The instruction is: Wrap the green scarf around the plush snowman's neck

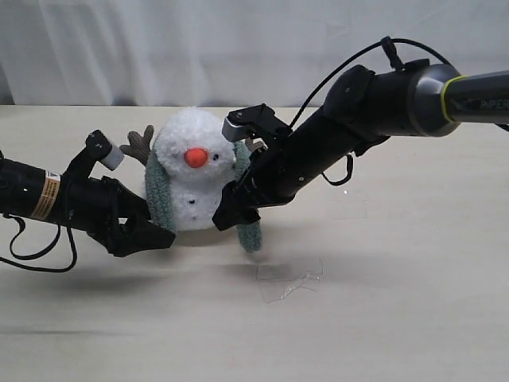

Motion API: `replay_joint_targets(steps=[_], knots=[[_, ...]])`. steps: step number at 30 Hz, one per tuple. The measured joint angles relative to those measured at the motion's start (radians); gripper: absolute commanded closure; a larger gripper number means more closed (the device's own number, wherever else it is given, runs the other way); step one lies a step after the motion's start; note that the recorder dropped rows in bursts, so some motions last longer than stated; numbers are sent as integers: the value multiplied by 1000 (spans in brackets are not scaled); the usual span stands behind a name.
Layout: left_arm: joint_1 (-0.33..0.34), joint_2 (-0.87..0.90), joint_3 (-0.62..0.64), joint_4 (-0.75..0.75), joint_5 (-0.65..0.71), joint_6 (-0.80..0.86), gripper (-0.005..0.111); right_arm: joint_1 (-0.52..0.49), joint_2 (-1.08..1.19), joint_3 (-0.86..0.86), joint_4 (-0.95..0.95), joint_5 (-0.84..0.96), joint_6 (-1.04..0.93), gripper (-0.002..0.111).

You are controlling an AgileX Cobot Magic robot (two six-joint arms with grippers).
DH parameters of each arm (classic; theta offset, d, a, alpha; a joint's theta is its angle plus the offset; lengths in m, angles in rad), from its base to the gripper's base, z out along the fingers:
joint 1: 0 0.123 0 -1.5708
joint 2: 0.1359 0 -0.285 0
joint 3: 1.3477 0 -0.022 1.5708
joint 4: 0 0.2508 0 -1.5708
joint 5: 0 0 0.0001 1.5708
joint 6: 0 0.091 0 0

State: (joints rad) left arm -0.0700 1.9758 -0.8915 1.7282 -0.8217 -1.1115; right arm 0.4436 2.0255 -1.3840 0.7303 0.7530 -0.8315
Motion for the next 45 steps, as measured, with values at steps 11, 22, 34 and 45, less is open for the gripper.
replay_joint_targets(steps=[11,22,34,45], knots=[[0,0,0,18,9,34,29,0,-57,0,-101,-14,54,35],[0,0,0,19,77,40,29,0,-144,0,-370,-32,212,42],[48,-89,0,22,129,20,43,31,-313,0,-324,-413,177,104],[167,-121,0,3,-54,-8,101,129,-124,-139,-244,-577,166,104]])
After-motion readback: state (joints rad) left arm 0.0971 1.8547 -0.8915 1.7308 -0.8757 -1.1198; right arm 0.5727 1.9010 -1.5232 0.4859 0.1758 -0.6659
